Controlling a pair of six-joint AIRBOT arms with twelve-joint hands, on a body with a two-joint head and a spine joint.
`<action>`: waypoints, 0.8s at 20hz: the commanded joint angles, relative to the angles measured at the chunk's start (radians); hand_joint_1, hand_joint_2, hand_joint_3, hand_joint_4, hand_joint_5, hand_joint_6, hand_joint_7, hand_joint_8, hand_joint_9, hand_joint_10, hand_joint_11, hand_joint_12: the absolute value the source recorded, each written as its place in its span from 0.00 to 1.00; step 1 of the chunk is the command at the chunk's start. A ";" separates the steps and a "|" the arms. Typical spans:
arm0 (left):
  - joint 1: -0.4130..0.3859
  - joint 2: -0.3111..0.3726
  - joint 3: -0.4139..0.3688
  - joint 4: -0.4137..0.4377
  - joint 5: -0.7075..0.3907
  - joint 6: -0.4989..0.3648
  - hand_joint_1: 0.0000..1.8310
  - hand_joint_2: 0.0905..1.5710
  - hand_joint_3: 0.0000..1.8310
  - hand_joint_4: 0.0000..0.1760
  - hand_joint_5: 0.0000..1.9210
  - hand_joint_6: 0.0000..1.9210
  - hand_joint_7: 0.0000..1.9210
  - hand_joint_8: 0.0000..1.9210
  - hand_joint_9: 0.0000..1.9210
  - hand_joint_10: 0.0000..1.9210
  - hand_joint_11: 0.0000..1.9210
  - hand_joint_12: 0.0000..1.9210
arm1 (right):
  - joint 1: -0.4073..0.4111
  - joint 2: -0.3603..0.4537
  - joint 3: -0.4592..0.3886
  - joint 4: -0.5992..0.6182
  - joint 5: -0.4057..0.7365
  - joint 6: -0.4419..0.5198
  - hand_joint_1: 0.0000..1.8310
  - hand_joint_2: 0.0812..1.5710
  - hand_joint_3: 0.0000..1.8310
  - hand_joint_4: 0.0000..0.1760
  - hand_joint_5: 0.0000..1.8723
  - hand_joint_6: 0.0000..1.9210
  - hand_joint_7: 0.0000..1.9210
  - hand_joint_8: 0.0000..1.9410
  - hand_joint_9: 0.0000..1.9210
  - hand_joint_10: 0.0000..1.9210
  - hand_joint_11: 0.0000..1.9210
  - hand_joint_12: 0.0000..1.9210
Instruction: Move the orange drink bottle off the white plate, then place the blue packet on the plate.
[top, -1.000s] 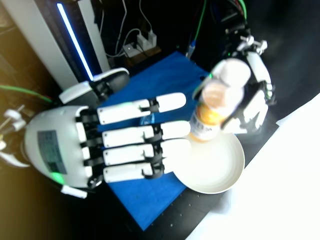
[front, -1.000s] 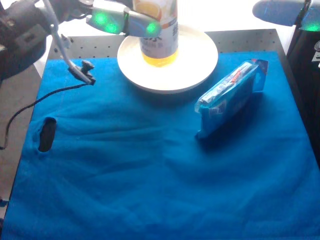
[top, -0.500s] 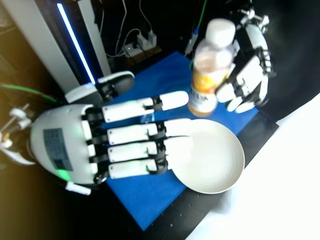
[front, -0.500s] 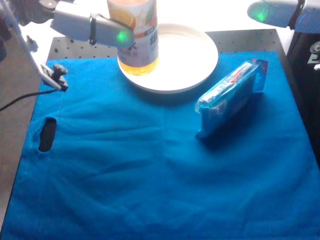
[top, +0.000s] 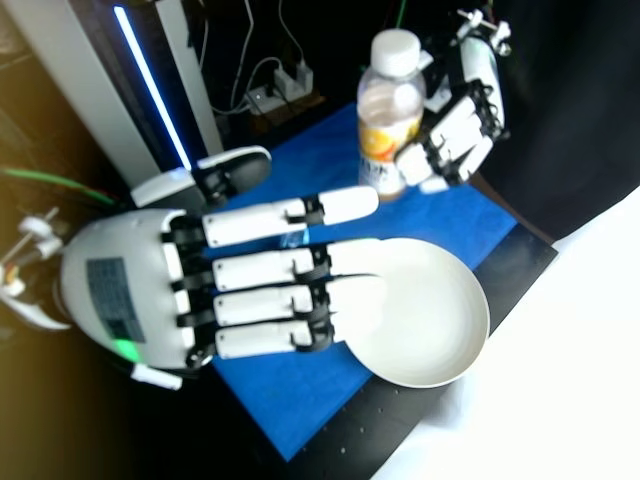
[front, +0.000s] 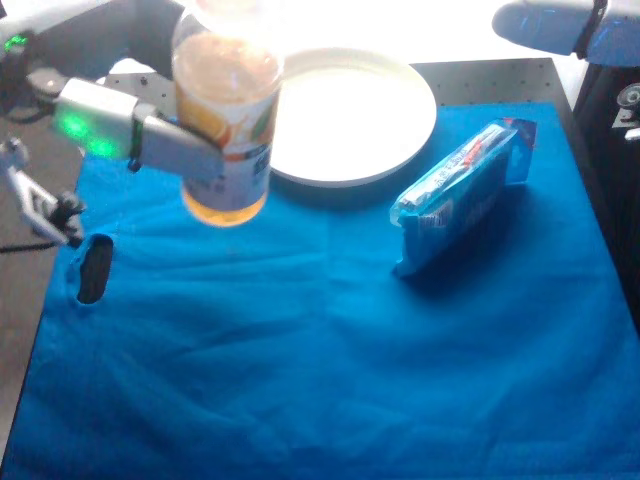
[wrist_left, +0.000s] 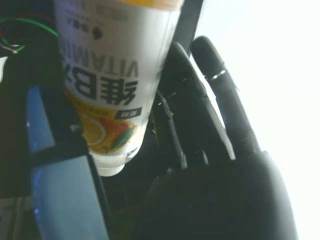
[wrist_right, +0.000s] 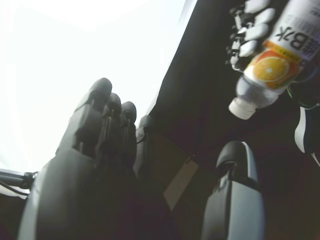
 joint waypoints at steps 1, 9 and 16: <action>-0.003 0.008 -0.010 -0.084 -0.145 -0.011 0.68 0.69 0.00 0.00 0.55 0.35 0.50 0.62 0.43 0.42 0.22 0.79 | 0.017 -0.003 0.003 0.040 0.111 0.008 0.46 0.52 0.00 0.32 0.21 0.00 0.17 0.00 0.13 0.00 0.10 0.19; 0.067 -0.009 -0.035 -0.154 -0.195 0.046 0.66 0.71 0.00 0.00 0.49 0.49 0.49 0.61 0.47 0.20 0.20 0.68 | 0.014 -0.006 0.003 0.041 0.111 0.008 0.47 0.53 0.00 0.35 0.21 0.00 0.16 0.00 0.13 0.00 0.10 0.18; 0.165 -0.043 -0.036 -0.249 -0.238 0.083 0.67 0.68 0.00 0.00 0.52 0.43 0.53 0.54 0.51 0.20 0.29 0.66 | 0.006 -0.007 0.002 0.044 0.111 0.008 0.46 0.53 0.00 0.43 0.21 0.00 0.16 0.00 0.12 0.00 0.07 0.17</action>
